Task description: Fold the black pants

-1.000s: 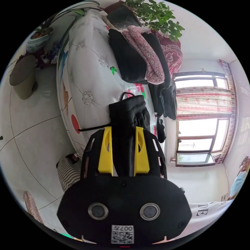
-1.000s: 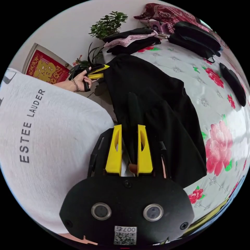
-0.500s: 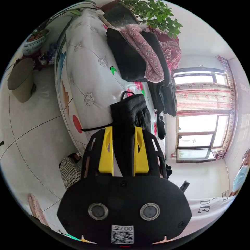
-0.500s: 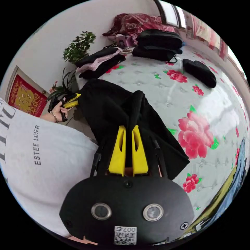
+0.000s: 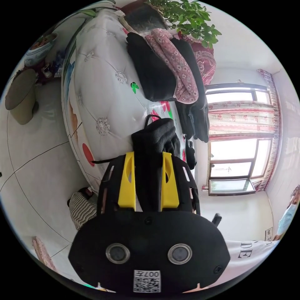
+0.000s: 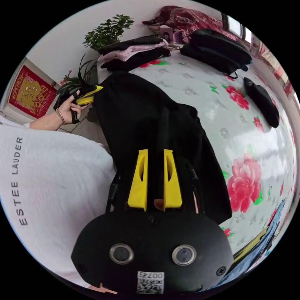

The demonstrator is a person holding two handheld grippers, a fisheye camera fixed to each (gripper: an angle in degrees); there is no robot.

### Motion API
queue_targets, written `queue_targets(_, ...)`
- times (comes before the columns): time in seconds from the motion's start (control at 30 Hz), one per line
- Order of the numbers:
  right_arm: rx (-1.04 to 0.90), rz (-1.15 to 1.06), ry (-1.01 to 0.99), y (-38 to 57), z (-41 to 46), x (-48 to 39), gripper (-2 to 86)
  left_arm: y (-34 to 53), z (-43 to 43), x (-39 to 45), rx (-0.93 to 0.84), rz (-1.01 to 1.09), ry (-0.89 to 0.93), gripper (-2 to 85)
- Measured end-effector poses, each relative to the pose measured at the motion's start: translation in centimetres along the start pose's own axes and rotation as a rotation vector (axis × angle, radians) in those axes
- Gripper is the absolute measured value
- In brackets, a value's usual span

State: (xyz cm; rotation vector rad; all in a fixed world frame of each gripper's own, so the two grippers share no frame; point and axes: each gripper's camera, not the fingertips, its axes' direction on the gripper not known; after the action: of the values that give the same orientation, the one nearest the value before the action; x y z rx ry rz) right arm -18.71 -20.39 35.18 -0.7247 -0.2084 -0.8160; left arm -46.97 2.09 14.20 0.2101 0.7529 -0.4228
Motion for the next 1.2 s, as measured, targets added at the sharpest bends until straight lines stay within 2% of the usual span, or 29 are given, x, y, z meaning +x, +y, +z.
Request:
queue_targets(0.07,-0.031,-0.049,0.011,0.1,0.7,-0.9,6.9,0.0,-0.2,-1.0,0.015,-0.036,0.031,11.3)
queue_targets(0.13,0.022,-0.071,0.067,1.1,-1.1,-1.3,7.2,0.0,-0.2,-1.5,0.021,-0.042,0.035,10.4)
queue_targets(0.23,0.19,0.012,0.084,3.6,-5.2,0.0,7.1,0.2,-0.3,-2.5,0.035,-0.065,0.074,8.2)
queue_targets(0.33,0.316,0.161,-0.029,6.7,-7.7,2.7,7.2,0.6,-0.4,-3.1,0.062,-0.08,0.143,6.5)
queue_targets(0.4,0.352,0.258,-0.081,9.3,-8.4,4.8,7.3,0.8,-0.7,-2.1,0.077,-0.027,0.186,6.2)
queue_targets(0.5,0.386,0.334,-0.017,12.8,-9.9,6.3,7.6,0.8,-0.7,2.6,0.038,0.165,0.207,5.8)
queue_targets(0.7,0.522,0.532,-0.02,22.4,-13.5,10.0,8.2,5.6,3.1,18.8,-0.256,0.741,0.348,5.7)
queue_targets(0.77,0.564,0.618,-0.031,25.8,-14.0,11.2,8.2,11.1,6.3,24.9,-0.451,0.981,0.427,5.8)
queue_targets(0.8,0.593,0.68,-0.043,28.1,-14.2,12.0,8.2,12.8,7.4,26.1,-0.507,1.035,0.441,5.8)
queue_targets(0.87,0.636,0.775,-0.078,31.6,-14.3,13.2,8.3,20.3,12.5,28.5,-0.744,1.217,0.456,6.4)
queue_targets(0.97,0.7,0.93,-0.15,37.2,-13.6,14.7,8.5,28.4,19.1,26.7,-1.024,1.298,0.339,5.7)
queue_targets(1.1,0.73,1.056,-0.3,43.2,-12.0,16.0,9.1,28.7,20.4,24.2,-1.07,1.177,0.332,5.9)
queue_targets(1.2,0.74,1.082,-0.441,45.7,-10.3,16.7,9.9,24.6,19.1,22.6,-0.976,1.11,0.246,7.5)
